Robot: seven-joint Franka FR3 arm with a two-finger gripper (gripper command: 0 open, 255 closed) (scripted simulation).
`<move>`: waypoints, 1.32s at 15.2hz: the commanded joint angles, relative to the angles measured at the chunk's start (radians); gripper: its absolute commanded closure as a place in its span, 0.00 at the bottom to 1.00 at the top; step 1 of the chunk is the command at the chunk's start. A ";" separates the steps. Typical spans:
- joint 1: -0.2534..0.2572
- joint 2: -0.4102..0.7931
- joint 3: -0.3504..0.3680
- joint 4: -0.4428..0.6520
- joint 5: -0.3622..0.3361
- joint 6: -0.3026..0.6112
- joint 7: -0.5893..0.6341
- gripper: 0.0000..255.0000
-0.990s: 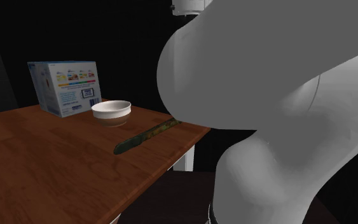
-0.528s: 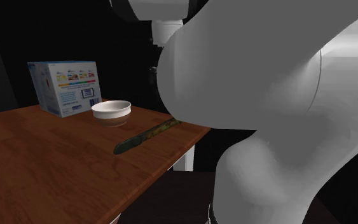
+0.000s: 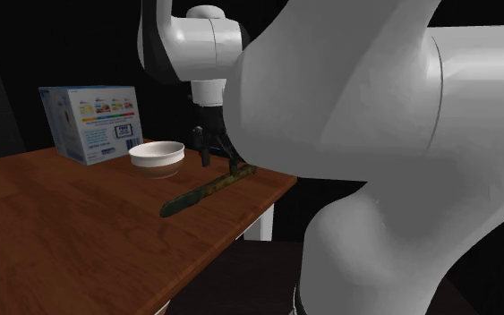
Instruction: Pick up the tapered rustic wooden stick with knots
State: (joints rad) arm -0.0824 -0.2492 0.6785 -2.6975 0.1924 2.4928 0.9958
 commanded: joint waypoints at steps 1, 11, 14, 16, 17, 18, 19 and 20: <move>-0.019 0.057 0.031 0.000 -0.034 0.053 0.052 0.00; -0.062 0.158 0.061 -0.013 -0.140 0.151 0.132 1.00; -0.061 0.158 0.061 -0.013 -0.140 0.151 0.132 1.00; -0.061 0.158 0.061 -0.013 -0.140 0.151 0.132 1.00; -0.061 0.158 0.061 -0.013 -0.140 0.151 0.132 1.00; -0.061 0.158 0.061 -0.013 -0.140 0.151 0.132 1.00; -0.063 0.162 0.061 -0.013 -0.145 0.153 0.135 1.00; -0.055 0.142 0.057 -0.011 -0.119 0.135 0.116 1.00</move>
State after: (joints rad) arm -0.1416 -0.0985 0.7372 -2.7094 0.0606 2.6369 1.1204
